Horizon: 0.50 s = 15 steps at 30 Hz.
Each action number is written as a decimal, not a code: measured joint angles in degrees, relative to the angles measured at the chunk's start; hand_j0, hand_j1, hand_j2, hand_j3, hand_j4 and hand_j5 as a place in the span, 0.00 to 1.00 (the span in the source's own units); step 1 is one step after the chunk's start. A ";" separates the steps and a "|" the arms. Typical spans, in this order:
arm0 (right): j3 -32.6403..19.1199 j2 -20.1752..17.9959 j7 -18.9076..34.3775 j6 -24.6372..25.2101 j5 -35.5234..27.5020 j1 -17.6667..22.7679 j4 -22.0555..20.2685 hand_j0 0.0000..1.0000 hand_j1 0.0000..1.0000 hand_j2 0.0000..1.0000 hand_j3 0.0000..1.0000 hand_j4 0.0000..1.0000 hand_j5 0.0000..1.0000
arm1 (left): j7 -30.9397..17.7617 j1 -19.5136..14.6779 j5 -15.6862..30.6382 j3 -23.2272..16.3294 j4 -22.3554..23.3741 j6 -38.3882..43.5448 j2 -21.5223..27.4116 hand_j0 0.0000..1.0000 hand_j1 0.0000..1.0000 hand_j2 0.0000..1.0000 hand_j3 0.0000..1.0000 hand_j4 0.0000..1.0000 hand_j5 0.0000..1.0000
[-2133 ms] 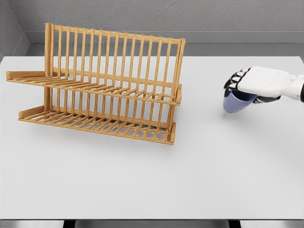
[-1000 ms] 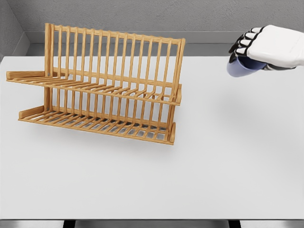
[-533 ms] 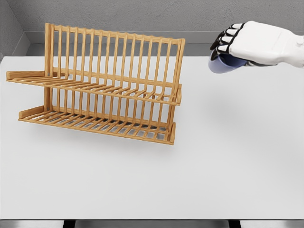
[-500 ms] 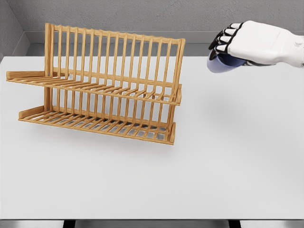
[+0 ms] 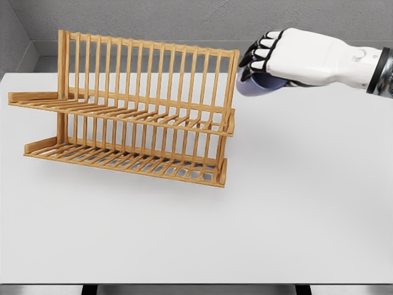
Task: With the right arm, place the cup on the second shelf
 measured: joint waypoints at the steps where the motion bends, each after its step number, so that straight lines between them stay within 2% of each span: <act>1: 0.08 0.06 0.00 -0.38 -0.35 0.09 0.00 0.64 0.64 0.64 0.64 0.64 0.64 | 0.00 0.00 0.00 0.00 0.00 0.00 0.00 1.00 1.00 1.00 1.00 1.00 1.00; 15: 1.40 3.02 0.01 -0.29 -1.32 0.00 0.00 0.65 0.65 0.65 0.65 0.65 0.65 | 0.00 0.00 0.00 0.00 0.00 0.00 0.00 1.00 1.00 1.00 1.00 1.00 1.00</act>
